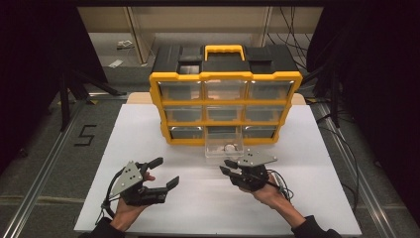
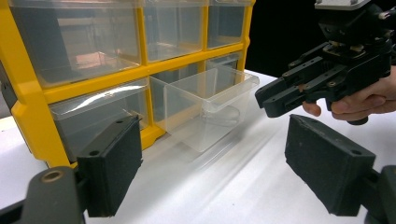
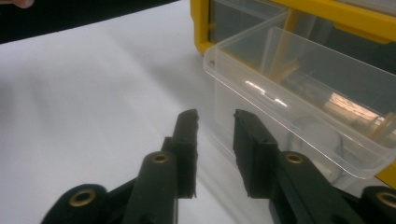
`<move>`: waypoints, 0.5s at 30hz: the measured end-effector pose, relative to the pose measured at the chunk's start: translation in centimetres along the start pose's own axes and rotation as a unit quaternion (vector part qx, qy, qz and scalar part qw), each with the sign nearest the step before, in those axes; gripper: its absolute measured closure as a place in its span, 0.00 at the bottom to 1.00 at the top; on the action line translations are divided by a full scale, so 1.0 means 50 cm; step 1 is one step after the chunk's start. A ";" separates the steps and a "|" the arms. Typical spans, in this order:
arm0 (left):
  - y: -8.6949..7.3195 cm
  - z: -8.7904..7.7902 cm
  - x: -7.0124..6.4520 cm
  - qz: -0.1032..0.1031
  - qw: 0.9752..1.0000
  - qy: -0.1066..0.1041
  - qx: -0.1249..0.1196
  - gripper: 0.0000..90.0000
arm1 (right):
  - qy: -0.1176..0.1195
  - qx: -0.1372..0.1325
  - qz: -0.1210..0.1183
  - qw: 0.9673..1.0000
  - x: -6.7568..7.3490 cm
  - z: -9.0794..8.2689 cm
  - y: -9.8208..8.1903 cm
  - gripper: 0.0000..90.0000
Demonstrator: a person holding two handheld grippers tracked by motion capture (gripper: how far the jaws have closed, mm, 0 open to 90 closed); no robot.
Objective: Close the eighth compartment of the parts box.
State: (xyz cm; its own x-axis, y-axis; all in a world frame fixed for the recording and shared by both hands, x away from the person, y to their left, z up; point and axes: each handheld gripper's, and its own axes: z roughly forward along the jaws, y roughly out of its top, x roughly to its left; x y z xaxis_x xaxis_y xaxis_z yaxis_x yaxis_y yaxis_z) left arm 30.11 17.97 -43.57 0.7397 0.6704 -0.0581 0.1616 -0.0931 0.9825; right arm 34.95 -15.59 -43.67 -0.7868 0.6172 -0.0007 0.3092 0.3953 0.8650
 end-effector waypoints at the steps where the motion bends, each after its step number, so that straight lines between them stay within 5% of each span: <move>1: 0.000 0.000 0.000 0.000 1.000 0.000 0.000 0.21 | -0.003 0.001 0.000 1.000 -0.001 0.001 0.000 0.82; 15: 0.000 0.002 0.000 0.000 1.000 -0.001 0.001 0.21 | -0.034 0.027 0.000 0.999 -0.016 0.014 -0.006 1.00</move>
State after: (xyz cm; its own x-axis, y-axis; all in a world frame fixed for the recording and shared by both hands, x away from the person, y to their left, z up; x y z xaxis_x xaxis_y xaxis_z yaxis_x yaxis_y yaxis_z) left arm 30.18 17.92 -43.60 0.7410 0.6689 -0.0586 0.1626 -0.0942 0.9822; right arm 35.86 -15.72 -44.31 -0.7489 0.6617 -0.0361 0.3391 0.4295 0.8370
